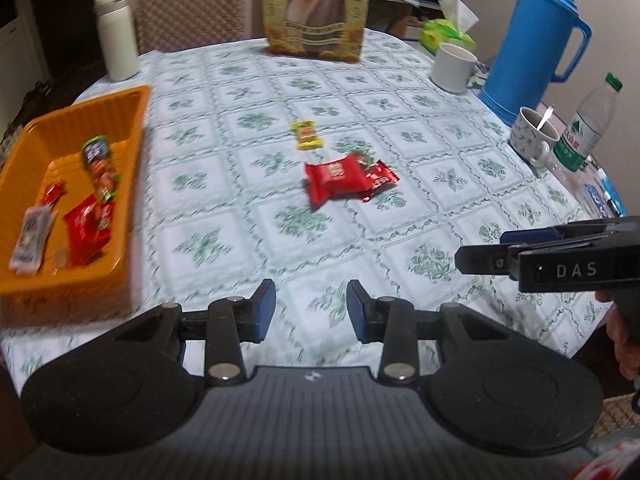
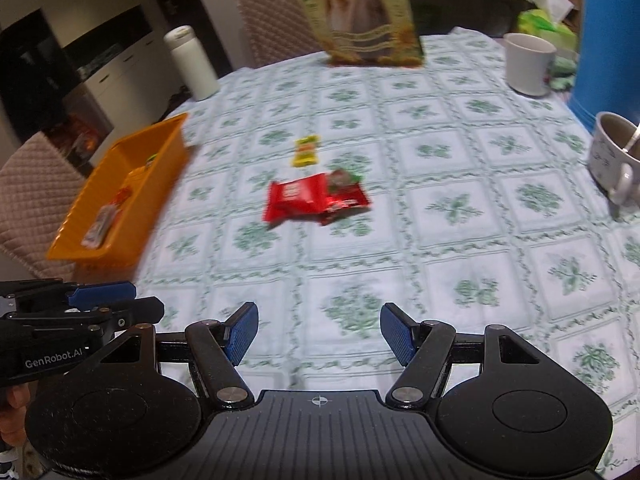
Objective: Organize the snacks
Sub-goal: 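Move both open tools back toward the remaining candies, then grasp a red candy with the left tool while the right tool reaches toward another red candy, then lift the red candy with the left tool while the right tool grasps the green-wrapped candy, then carry the red candy and green-wrapped candy over the orange tray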
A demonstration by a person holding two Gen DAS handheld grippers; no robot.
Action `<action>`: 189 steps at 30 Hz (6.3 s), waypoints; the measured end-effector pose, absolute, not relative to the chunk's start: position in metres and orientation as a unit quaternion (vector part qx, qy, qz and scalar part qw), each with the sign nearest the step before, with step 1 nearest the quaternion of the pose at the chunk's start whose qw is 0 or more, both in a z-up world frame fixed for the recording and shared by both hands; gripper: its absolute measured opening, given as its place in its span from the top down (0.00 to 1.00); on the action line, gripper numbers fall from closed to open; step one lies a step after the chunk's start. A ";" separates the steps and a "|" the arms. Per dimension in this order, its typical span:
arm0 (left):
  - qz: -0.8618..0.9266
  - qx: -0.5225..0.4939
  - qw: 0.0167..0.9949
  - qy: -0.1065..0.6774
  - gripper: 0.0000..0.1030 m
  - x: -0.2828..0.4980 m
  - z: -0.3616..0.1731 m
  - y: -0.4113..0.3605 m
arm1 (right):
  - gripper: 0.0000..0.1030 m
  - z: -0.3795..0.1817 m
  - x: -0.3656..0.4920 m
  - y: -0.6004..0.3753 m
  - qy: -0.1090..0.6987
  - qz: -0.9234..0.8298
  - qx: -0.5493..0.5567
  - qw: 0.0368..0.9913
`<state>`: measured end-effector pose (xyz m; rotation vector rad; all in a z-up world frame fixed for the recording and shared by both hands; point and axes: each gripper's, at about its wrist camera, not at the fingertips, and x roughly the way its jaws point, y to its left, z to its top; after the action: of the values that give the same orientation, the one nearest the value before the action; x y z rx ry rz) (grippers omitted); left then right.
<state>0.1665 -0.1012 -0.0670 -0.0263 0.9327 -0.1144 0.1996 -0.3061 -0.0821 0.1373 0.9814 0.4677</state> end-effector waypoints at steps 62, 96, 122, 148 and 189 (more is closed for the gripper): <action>-0.157 0.170 0.882 0.411 0.54 0.327 -0.123 -0.129 | 0.34 -0.116 0.295 -0.341 0.495 0.107 0.133 0.852; -0.126 0.060 0.878 0.459 0.78 0.348 -0.134 -0.111 | 0.35 -0.115 0.325 -0.303 0.452 0.176 0.112 0.867; -0.032 0.009 0.889 0.457 0.78 0.307 -0.117 -0.047 | 0.77 -0.144 0.355 -0.210 0.445 0.214 -0.032 0.869; -0.031 -0.016 0.910 0.414 0.78 0.249 -0.070 -0.046 | 0.79 -0.085 0.303 -0.226 0.411 0.272 0.049 0.869; 0.081 -0.049 0.926 0.366 0.78 0.137 -0.017 0.123 | 0.79 -0.050 0.220 -0.067 0.399 0.400 0.038 0.824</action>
<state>0.1365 0.1234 -0.0171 -0.1006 0.7514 0.1666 0.2202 -0.0668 -0.0501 0.0802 0.8495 0.8511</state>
